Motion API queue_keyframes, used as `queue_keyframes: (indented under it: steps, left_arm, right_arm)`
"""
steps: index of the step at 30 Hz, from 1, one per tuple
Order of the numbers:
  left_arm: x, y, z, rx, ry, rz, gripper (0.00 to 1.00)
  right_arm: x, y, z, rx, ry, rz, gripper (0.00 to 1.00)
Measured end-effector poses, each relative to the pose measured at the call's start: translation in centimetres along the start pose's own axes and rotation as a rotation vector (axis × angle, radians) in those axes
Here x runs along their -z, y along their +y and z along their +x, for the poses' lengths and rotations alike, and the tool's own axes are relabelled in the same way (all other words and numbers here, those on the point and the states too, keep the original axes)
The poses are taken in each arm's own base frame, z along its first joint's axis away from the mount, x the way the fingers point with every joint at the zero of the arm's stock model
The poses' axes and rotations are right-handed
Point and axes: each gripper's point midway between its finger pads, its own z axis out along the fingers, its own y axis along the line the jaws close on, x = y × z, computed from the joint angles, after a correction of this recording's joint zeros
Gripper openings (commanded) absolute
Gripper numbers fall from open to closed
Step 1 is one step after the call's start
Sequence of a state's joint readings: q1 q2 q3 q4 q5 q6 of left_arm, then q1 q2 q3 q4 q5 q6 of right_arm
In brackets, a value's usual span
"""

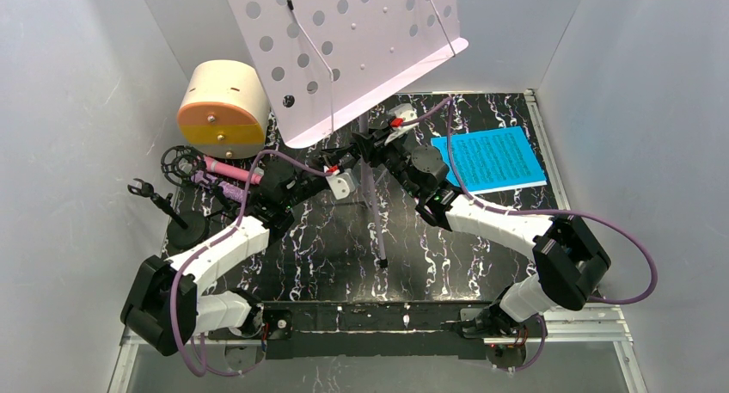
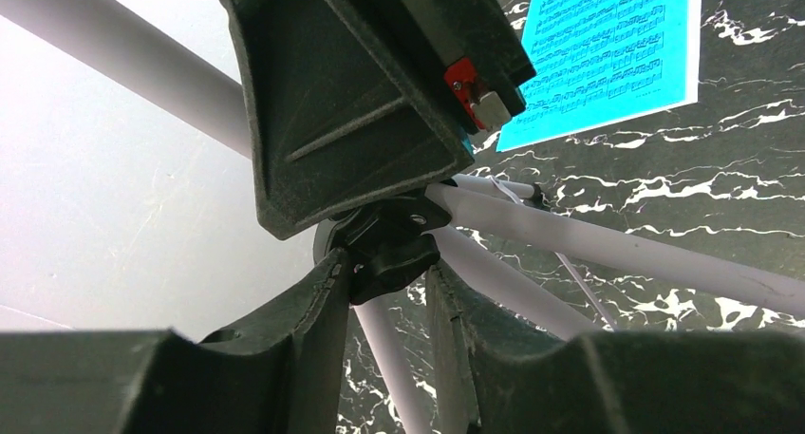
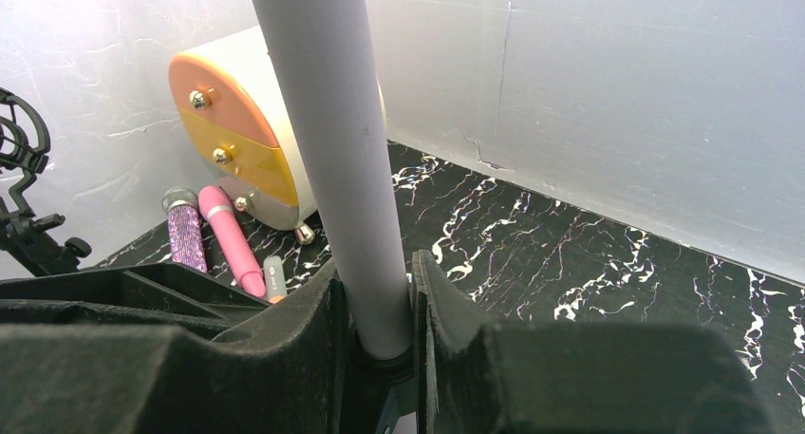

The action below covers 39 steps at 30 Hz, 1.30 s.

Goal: Pack up the instrument practice props
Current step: Unscrew the knob on the music stand.

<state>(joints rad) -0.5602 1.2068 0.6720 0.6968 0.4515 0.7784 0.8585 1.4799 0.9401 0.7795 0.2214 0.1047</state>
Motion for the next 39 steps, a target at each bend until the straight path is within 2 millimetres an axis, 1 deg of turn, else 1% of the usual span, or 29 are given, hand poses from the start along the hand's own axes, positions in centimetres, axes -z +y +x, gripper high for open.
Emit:
queue_keyframes:
  steps: [5, 6, 9, 13, 18, 21, 24, 28, 32, 35, 39]
  left_arm:
    - [0.1, 0.2, 0.4, -0.047, 0.022, -0.003, 0.27]
    - [0.1, 0.3, 0.5, -0.054, 0.026, -0.006, 0.29]
    - [0.1, 0.4, 0.6, -0.067, 0.034, -0.010, 0.31]
    - [0.1, 0.5, 0.7, -0.060, 0.037, -0.014, 0.38]
    - [0.1, 0.3, 0.5, -0.029, 0.034, -0.019, 0.40]
    - [-0.1, 0.1, 0.4, -0.013, 0.028, -0.024, 0.35]
    - [-0.1, 0.4, 0.5, -0.010, 0.035, -0.045, 0.24]
    - [-0.3, 0.6, 0.9, -0.007, 0.050, -0.067, 0.13]
    - [-0.3, 0.8, 1.1, 0.046, 0.064, -0.095, 0.03]
    - [-0.3, 0.8, 1.2, 0.118, 0.070, -0.111, 0.01]
    - [-0.3, 0.7, 1.1, 0.283, 0.078, -0.143, 0.00]
  right_arm:
    - [-0.1, 0.0, 0.1, 0.000, 0.000, 0.000, 0.01]
    - [-0.1, 0.0, 0.1, -0.001, -0.001, 0.000, 0.01]
    - [-0.2, 0.0, 0.1, -0.001, -0.002, 0.001, 0.01]
    - [-0.2, 0.0, 0.1, -0.003, -0.001, 0.001, 0.01]
    - [-0.3, 0.0, 0.1, -0.008, -0.001, 0.001, 0.01]
    - [-0.3, 0.0, 0.1, -0.010, -0.001, 0.001, 0.01]
    - [-0.5, 0.0, 0.2, -0.014, -0.001, 0.002, 0.01]
    - [-0.8, -0.3, 0.2, -0.015, -0.005, 0.011, 0.01]
    - [-0.8, -0.4, 0.2, -0.017, -0.008, 0.015, 0.01]
    - [-0.8, -0.4, 0.2, -0.021, -0.009, 0.016, 0.01]
    - [-0.9, -0.4, 0.1, -0.023, -0.012, 0.017, 0.01]
